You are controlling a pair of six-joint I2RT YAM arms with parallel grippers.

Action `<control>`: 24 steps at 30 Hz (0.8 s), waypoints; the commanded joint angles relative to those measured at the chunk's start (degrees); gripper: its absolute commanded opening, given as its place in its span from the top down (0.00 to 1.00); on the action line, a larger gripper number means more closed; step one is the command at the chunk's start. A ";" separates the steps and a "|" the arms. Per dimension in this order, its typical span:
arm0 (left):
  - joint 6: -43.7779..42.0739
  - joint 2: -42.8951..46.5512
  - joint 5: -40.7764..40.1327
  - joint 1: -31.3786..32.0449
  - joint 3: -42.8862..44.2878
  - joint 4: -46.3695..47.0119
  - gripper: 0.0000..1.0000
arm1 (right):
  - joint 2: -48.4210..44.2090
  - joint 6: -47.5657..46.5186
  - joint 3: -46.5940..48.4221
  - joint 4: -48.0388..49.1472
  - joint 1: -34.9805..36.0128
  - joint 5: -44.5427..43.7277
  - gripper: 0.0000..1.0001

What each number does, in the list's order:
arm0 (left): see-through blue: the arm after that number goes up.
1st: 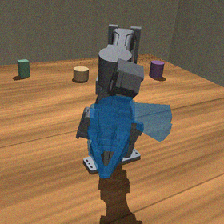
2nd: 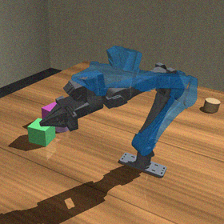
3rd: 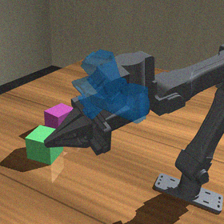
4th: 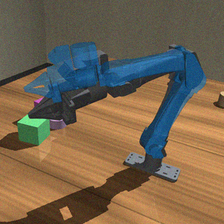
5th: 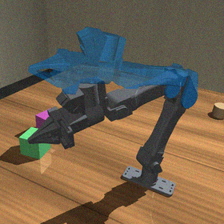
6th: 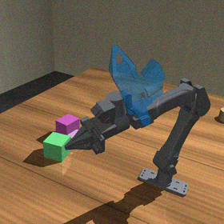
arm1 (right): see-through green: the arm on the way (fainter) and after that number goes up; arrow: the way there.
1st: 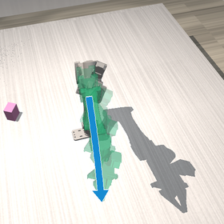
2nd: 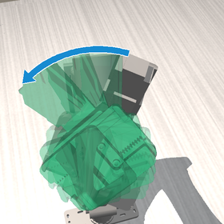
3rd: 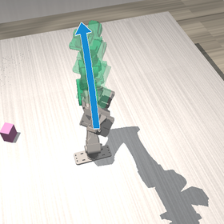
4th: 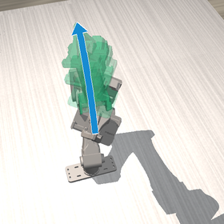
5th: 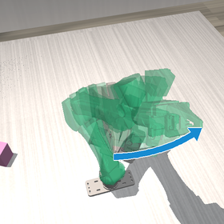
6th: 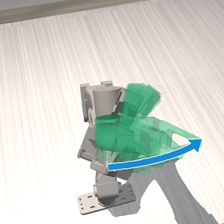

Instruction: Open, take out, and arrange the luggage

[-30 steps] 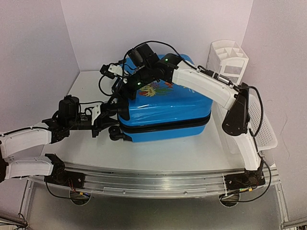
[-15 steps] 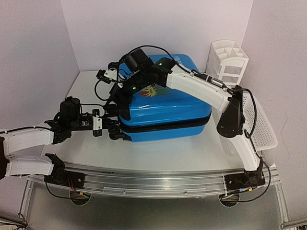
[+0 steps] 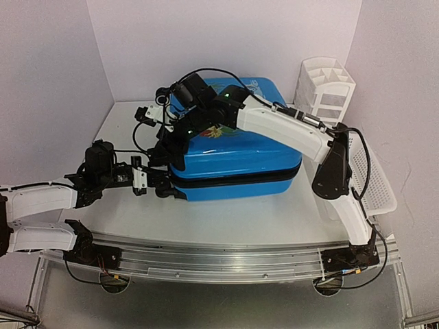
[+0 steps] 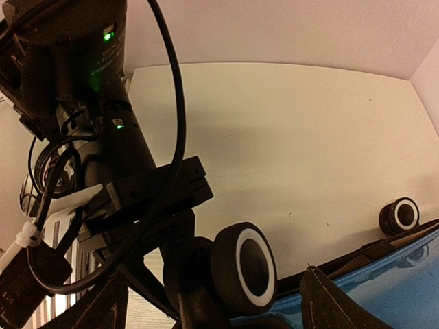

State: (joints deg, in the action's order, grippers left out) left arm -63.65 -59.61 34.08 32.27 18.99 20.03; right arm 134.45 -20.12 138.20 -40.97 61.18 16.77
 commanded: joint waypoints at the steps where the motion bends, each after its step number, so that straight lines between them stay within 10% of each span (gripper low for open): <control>1: -2.73 2.94 -4.71 -0.81 2.54 17.73 1.00 | 2.27 0.17 0.69 -14.89 2.44 -4.79 0.19; 15: -4.20 3.09 -1.63 -0.63 2.16 19.64 1.00 | 10.12 -8.55 9.16 -12.06 5.56 -28.09 0.07; 24: -3.49 3.65 -0.39 -0.64 1.94 18.89 1.00 | 10.41 -11.37 8.16 -6.75 5.83 -30.25 0.25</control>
State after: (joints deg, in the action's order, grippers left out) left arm -67.00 -59.53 31.24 31.22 17.79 22.50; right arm 140.66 -31.05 147.99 -50.25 67.59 -8.63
